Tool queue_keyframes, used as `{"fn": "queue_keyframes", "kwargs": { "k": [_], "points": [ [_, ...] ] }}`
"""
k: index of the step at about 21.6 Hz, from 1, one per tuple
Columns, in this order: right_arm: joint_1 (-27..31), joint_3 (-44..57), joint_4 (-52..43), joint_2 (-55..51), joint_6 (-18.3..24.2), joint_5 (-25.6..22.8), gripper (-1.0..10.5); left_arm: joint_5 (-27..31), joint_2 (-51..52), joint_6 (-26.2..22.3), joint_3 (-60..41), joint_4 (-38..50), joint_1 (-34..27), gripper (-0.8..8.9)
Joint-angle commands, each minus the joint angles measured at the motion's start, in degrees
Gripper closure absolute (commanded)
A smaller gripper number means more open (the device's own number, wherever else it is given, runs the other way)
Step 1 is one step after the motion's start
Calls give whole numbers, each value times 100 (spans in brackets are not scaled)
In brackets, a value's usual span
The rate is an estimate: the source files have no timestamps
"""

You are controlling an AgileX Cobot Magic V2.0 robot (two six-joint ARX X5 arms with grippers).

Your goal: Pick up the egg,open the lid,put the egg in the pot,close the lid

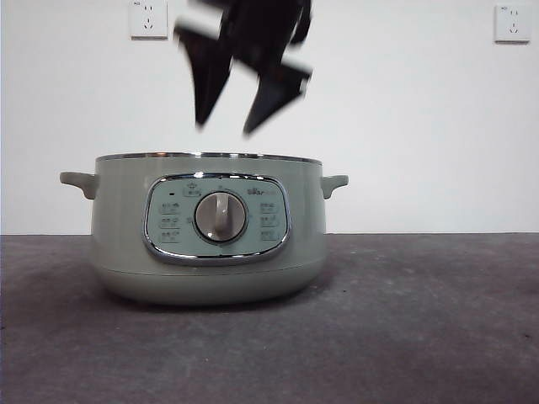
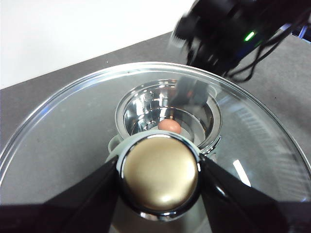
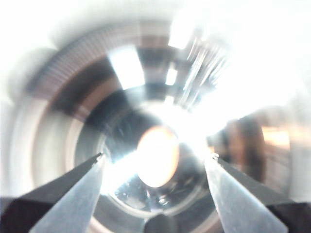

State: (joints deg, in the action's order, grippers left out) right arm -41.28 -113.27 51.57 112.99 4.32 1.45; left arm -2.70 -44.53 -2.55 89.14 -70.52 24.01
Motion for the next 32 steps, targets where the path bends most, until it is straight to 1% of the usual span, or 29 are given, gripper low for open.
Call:
{"fn": "queue_keyframes", "kwargs": {
  "k": [1,3,5,8,9,14,15,18,20,23,26,32],
  "points": [
    [22,-26,118,-560,-114,-76,596,-31,-24,-116,46,280,-7,822],
    [50,-26,391,-1176,-129,-192,600,-57,-142,-177,46,363,-7,822],
    [50,-26,857,-1646,-120,-260,600,-127,-269,-179,46,535,-7,822],
    [48,-24,1445,-2177,-103,-232,600,-601,-511,-177,44,857,-7,822],
    [48,-24,1622,-2337,-103,-232,600,-673,-625,-179,44,957,-7,822],
    [46,-22,2653,-3069,-107,-232,600,-745,-1397,-382,44,1399,-7,822],
    [42,-11,2734,-3230,-109,-232,600,-835,-1593,-407,44,1534,-7,822],
    [39,70,2736,-3803,-216,-9,601,-977,-2216,-422,44,1947,-2,822],
    [39,77,2741,-4181,-286,0,601,-975,-2651,-525,44,2184,26,822],
    [42,79,2741,-4712,-433,0,601,-975,-3296,-551,42,2518,83,822],
    [42,109,2745,-5121,-485,0,602,-977,-3764,-562,42,2914,85,822],
    [42,863,2743,-5818,-682,-28,602,-975,-4293,-566,42,3285,111,822]
  ]
}}
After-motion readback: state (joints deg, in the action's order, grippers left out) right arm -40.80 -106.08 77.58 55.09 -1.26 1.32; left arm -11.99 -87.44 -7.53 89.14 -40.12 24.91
